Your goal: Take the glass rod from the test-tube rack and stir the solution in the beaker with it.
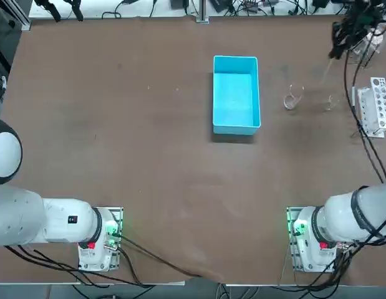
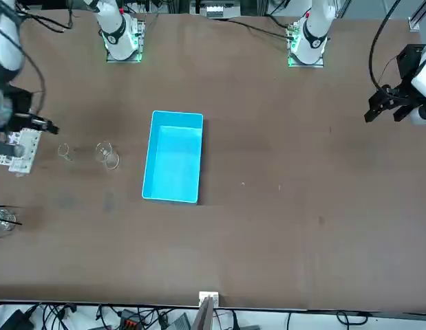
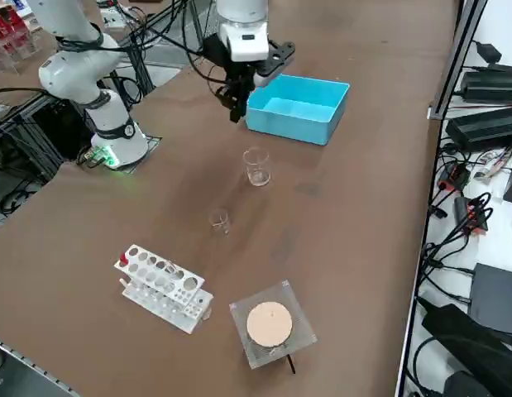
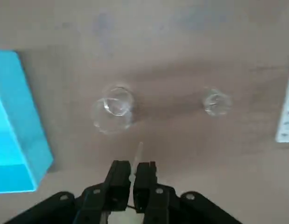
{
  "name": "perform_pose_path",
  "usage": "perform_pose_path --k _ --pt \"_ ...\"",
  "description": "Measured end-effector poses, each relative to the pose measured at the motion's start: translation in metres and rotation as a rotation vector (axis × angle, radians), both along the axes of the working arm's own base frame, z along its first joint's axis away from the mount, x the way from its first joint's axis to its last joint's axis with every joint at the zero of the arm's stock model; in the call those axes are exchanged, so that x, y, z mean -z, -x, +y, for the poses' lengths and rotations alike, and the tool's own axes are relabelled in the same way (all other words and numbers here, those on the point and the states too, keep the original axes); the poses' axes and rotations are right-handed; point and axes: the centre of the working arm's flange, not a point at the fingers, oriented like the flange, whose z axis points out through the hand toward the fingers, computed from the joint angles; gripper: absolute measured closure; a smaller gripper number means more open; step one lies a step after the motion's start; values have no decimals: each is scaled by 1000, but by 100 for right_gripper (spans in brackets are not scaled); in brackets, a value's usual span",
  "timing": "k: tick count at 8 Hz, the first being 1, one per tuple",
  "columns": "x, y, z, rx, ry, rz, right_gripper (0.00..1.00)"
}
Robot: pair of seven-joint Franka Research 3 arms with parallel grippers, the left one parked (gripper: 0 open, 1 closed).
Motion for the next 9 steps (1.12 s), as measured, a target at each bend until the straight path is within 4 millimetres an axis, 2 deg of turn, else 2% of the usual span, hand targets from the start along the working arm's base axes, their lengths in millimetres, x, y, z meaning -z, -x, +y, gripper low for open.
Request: perform_pose_path --k 2,3,5,9 --pt "18 -3 36 50 20 -42 90" --pt "32 -1 43 66 25 -65 90" --pt "60 10 41 83 28 -117 90" --pt "93 31 45 97 31 -140 90"
